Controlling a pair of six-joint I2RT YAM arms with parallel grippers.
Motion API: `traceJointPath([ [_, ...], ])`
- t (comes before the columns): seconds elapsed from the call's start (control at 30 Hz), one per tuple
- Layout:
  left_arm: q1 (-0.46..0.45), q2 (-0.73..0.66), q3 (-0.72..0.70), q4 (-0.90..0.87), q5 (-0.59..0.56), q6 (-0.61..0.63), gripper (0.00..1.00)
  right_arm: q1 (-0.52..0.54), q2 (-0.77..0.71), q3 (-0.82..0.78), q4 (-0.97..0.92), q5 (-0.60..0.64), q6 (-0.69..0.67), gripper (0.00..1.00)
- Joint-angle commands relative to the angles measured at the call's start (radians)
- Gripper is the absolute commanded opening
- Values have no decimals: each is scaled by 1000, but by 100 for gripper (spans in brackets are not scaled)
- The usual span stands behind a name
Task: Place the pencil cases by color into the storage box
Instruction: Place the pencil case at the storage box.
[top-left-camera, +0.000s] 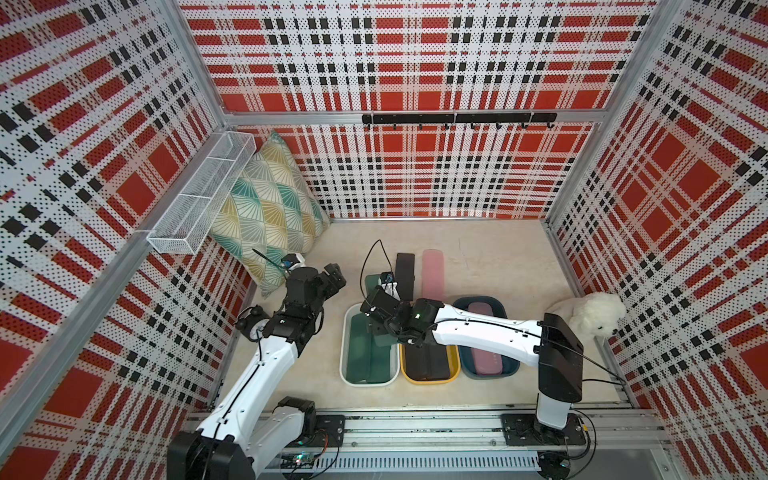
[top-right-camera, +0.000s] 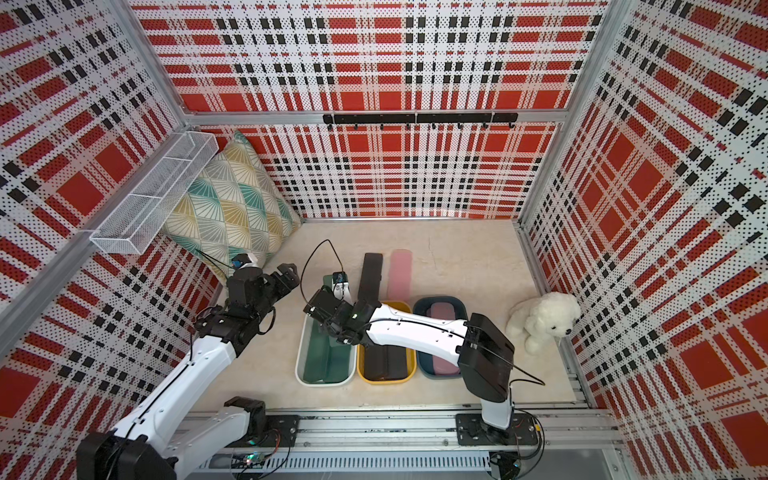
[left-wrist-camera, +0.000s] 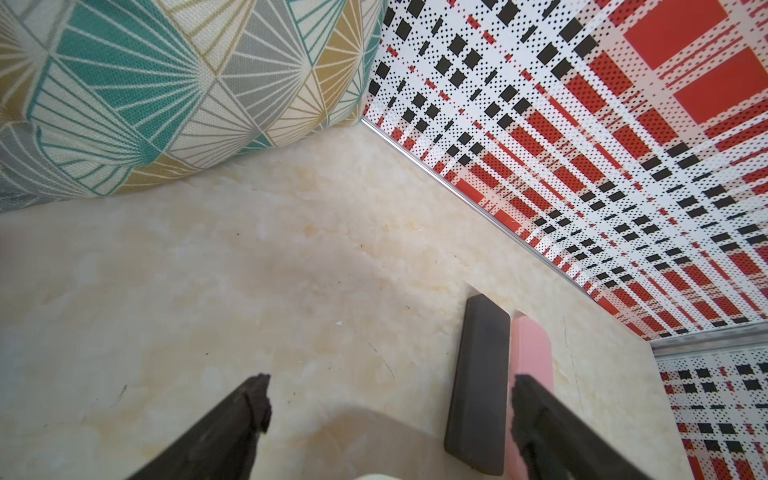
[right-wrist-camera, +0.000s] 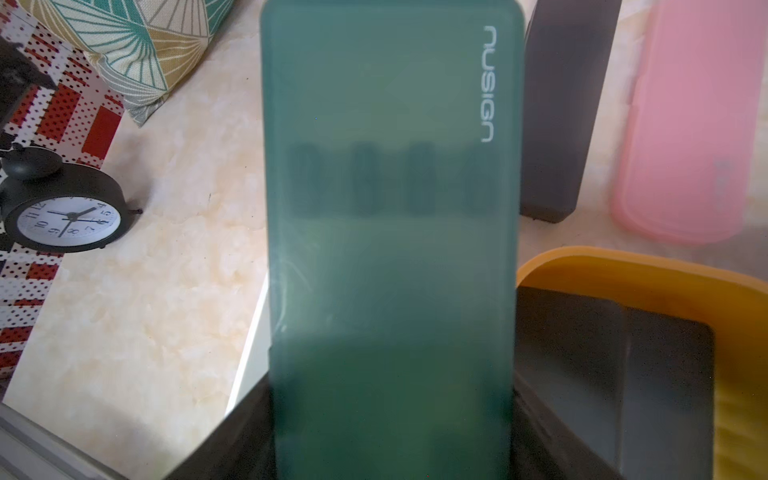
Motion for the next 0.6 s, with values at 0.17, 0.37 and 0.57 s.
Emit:
traceJointPath([
  [0.17, 2, -61, -39, -13, 36, -3, 94, 71, 42, -22, 6, 67, 146, 61],
  [0.37, -3, -79, -43, -14, 27, -7, 94, 109, 63, -49, 1, 91, 204, 61],
  [0.57, -11, -77, -45, -14, 28, -7, 94, 130, 82, -58, -9, 106, 239, 61],
])
